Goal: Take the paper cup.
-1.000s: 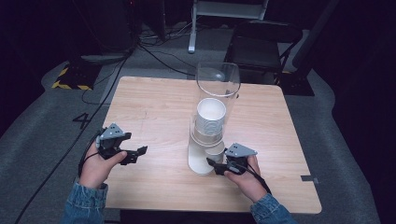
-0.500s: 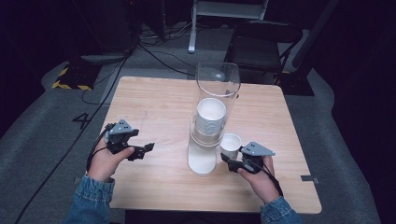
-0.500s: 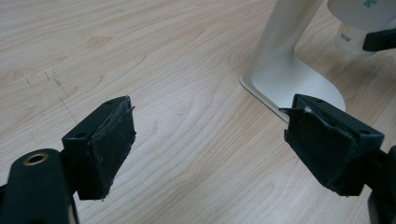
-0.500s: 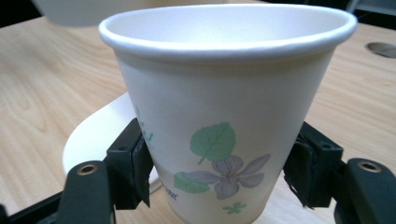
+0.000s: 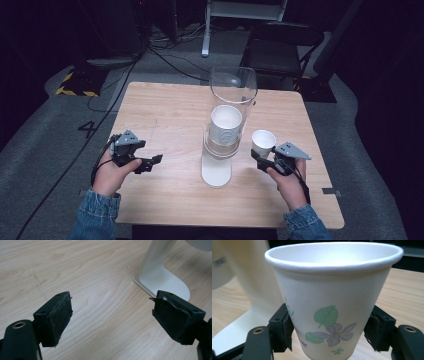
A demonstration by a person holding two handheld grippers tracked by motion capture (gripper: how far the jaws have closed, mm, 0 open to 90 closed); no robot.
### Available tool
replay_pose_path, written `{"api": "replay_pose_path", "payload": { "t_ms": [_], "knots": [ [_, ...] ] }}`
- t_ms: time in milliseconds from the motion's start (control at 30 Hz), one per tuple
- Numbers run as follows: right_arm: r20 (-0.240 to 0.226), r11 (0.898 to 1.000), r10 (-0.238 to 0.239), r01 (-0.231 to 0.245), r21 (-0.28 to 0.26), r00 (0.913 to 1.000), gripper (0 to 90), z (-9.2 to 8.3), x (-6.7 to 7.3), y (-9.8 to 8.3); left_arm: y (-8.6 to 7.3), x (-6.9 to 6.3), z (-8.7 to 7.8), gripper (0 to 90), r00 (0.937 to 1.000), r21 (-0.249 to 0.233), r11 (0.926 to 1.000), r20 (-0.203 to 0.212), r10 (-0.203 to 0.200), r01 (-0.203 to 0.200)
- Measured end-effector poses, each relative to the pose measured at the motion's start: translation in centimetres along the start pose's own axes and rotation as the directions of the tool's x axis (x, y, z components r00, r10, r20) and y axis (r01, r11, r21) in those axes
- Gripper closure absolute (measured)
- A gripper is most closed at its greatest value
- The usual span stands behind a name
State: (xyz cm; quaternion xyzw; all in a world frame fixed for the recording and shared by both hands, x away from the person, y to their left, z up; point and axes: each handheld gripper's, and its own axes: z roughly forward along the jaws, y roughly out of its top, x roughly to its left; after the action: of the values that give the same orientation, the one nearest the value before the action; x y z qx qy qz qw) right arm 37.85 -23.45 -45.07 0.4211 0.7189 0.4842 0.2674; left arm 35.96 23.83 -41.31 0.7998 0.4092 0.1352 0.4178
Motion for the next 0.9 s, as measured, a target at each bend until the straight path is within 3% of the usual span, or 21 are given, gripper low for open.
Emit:
{"api": "replay_pose_path", "payload": {
  "t_ms": [133, 300, 333, 567, 667, 700, 733, 767, 900],
  "knots": [
    [0.049, 1.0, 0.027, -0.027, 0.007, 0.9984, 32.8, 0.3, -1.5, 0.4, -0.7, 0.3, -0.6, 15.8, 0.9997, 0.006, 0.9998, -0.014, -0.019, 0.019],
    [0.075, 0.999, 0.037, -0.039, 0.027, 0.9965, 32.8, 0.7, -3.2, 0.8, -1.2, 0.5, -1.1, 15.9, 0.9992, 0.009, 0.9997, -0.032, -0.024, 0.025],
    [0.087, 0.998, 0.053, -0.056, 0.028, 0.9948, 32.7, 0.8, -4.1, 1.0, -1.5, 0.6, -1.3, 15.9, 0.9988, 0.01, 0.9994, -0.038, -0.031, 0.032],
    [0.117, 0.996, 0.079, -0.084, 0.037, 0.99, 32.7, 1.5, -6.3, 1.1, -2.5, 0.8, -1.9, 15.9, 0.9971, 0.025, 0.9986, -0.062, -0.045, 0.046],
    [0.129, 0.997, 0.065, -0.071, 0.041, 0.9895, 32.5, 1.9, -6.9, 1.3, -2.9, 0.9, -2.3, 16.1, 0.9959, 0.029, 0.9979, -0.071, -0.056, 0.059],
    [0.154, 0.996, 0.042, -0.054, 0.073, 0.9873, 32.5, 2.2, -7.3, 1.3, -3.1, 0.9, -2.5, 16.3, 0.9954, 0.027, 0.9976, -0.074, -0.062, 0.064],
    [0.154, 0.996, 0.042, -0.054, 0.073, 0.9873, 32.5, 2.2, -7.3, 1.3, -3.1, 0.9, -2.5, 16.3, 0.9954, 0.027, 0.9976, -0.074, -0.062, 0.064],
    [0.163, 0.997, 0.01, -0.023, 0.079, 0.9867, 32.6, 2.6, -7.7, 1.3, -3.2, 0.9, -2.6, 16.3, 0.9951, 0.027, 0.9974, -0.075, -0.065, 0.067],
    [0.158, 0.996, -0.011, -0.004, 0.089, 0.9873, 32.5, 3.3, -8.1, 1.1, -3.4, 0.9, -2.8, 16.3, 0.9949, 0.03, 0.9975, -0.08, -0.061, 0.064]
  ]
}}
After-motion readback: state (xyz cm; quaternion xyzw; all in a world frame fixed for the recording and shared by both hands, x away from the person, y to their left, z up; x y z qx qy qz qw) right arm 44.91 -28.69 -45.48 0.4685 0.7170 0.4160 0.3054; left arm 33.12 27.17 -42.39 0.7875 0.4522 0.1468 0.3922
